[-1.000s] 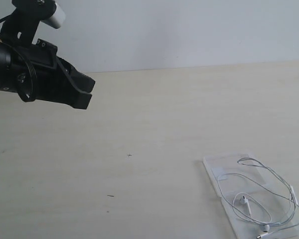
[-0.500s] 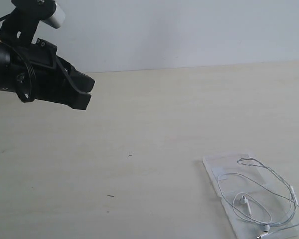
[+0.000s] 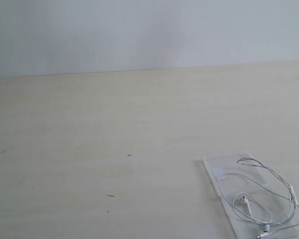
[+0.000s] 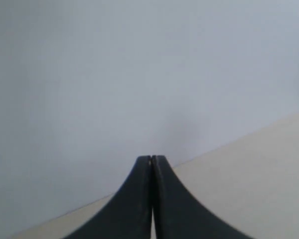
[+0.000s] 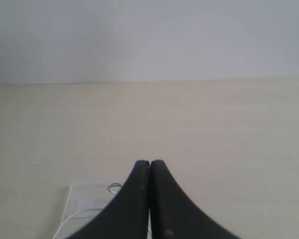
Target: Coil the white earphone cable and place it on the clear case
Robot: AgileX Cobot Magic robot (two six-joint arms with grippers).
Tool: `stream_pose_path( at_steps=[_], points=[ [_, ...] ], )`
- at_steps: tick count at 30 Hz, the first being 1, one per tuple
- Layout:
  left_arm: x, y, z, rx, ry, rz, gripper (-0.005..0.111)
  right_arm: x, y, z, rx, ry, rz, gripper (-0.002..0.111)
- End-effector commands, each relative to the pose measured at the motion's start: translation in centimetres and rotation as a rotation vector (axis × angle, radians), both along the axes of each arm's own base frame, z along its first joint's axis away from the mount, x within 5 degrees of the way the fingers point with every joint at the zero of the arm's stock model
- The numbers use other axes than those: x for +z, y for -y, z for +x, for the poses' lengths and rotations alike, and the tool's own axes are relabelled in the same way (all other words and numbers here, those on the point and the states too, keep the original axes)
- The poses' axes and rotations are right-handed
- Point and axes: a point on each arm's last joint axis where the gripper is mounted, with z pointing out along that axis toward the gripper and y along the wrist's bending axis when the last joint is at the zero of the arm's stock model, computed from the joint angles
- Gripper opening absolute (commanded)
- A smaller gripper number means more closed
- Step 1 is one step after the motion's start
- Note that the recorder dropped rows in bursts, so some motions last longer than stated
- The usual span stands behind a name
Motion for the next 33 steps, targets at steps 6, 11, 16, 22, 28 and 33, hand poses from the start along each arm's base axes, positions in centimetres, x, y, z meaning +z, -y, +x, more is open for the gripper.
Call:
stream_pose_path(
  at_steps=[6, 11, 16, 22, 28, 33],
  points=[
    [-9.1, -2.1, -7.7, 0.140, 0.001, -0.419, 0.000, 0.0, 0.1, 0.0, -0.007, 0.016, -0.012, 0.000],
    [-9.6, -2.4, -9.6, 0.141, 0.133, -0.435, 0.000, 0.0, 0.1, 0.0, -0.007, 0.016, -0.012, 0.000],
    [-9.3, -2.5, -10.3, 0.148, 0.203, -0.402, 0.000, 0.0, 0.1, 0.0, -0.007, 0.016, -0.012, 0.000],
    [-9.6, -2.4, -10.2, 0.151, 0.187, -0.344, 0.000, 0.0, 0.1, 0.0, -0.007, 0.016, -0.012, 0.000],
    [-12.7, -1.8, -9.5, 0.115, -0.080, -0.722, 0.000, 0.0, 0.1, 0.0, -0.007, 0.016, -0.012, 0.000],
    [-16.4, -2.1, -8.9, 0.192, -0.190, -0.531, 0.000, 0.0, 0.1, 0.0, -0.007, 0.016, -0.012, 0.000]
  ],
)
